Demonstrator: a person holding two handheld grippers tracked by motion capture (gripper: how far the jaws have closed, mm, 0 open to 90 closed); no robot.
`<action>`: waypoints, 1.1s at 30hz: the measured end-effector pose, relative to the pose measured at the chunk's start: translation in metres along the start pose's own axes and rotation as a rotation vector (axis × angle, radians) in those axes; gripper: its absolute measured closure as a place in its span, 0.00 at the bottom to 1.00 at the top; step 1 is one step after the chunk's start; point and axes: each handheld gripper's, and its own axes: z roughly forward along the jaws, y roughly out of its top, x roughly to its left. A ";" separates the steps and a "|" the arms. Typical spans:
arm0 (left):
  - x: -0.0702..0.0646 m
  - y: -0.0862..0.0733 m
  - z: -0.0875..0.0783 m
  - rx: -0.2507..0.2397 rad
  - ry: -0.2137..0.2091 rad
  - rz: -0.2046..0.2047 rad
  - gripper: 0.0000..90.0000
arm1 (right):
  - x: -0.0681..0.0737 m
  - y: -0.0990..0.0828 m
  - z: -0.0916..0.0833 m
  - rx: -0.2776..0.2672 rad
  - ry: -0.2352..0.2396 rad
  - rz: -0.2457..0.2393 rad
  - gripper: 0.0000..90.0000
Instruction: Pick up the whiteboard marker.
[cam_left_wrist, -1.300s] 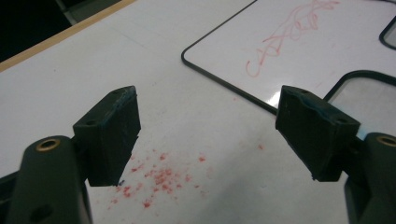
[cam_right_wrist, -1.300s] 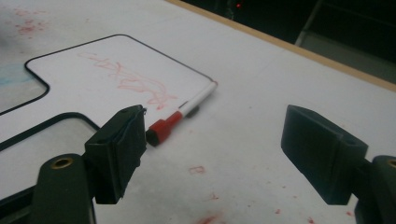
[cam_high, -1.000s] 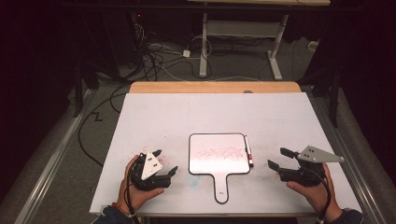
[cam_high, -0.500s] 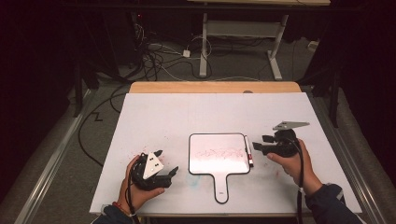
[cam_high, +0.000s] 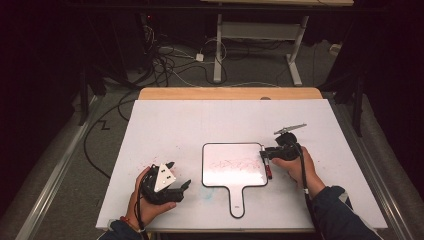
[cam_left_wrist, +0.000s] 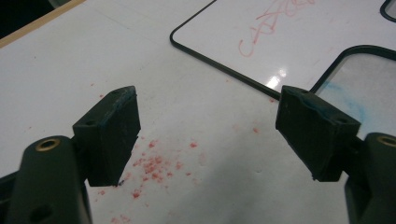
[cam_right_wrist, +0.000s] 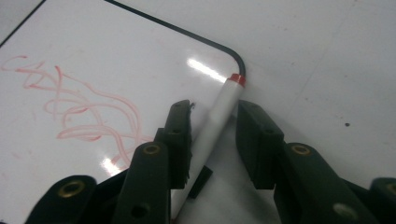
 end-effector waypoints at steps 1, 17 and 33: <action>-0.001 0.000 0.000 0.006 -0.007 -0.009 0.23 | 0.000 0.000 0.000 -0.002 0.009 0.006 0.77; -0.002 0.007 0.006 0.002 -0.061 -0.047 0.25 | 0.008 0.002 -0.016 -0.080 0.040 -0.051 0.91; -0.049 0.099 0.060 -0.176 -0.380 -0.165 0.30 | 0.080 0.005 -0.053 -0.361 0.186 -0.201 0.91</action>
